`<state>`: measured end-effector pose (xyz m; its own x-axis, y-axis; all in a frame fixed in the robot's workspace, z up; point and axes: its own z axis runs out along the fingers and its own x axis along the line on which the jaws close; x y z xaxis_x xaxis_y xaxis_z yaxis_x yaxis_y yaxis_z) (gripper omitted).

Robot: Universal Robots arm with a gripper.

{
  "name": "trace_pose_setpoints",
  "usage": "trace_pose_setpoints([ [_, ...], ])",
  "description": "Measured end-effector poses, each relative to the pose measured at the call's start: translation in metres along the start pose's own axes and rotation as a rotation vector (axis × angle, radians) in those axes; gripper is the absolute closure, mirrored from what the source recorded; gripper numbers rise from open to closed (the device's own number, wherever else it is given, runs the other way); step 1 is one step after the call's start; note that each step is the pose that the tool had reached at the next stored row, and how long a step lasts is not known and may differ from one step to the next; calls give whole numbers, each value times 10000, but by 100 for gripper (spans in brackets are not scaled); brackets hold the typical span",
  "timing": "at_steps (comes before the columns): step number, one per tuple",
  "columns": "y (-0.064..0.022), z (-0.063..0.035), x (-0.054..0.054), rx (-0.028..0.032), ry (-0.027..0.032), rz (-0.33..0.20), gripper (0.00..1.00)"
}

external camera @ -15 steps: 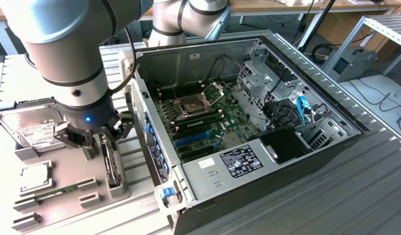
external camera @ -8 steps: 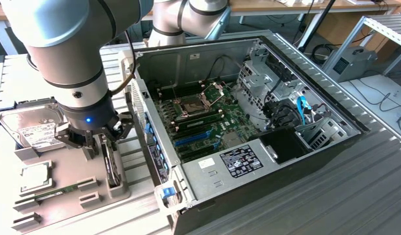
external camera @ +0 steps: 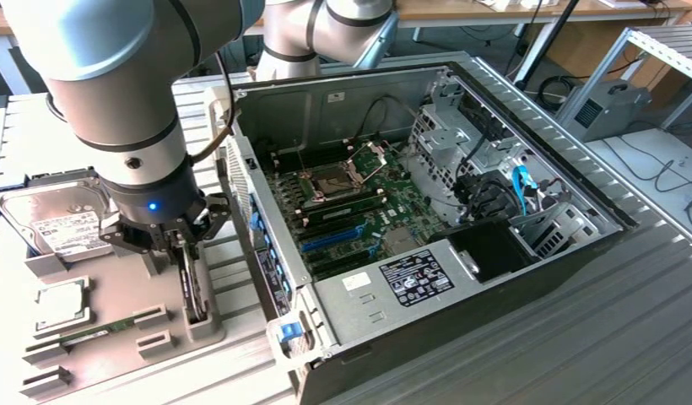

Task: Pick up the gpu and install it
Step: 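Pick up the gpu and move the gpu toward the slot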

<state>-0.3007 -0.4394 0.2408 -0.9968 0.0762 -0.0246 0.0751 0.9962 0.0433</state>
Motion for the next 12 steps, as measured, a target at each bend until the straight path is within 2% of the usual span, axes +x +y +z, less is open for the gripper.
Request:
trace_pose_setpoints([
  [12,0,1,0,-2,-2,0,72],
])
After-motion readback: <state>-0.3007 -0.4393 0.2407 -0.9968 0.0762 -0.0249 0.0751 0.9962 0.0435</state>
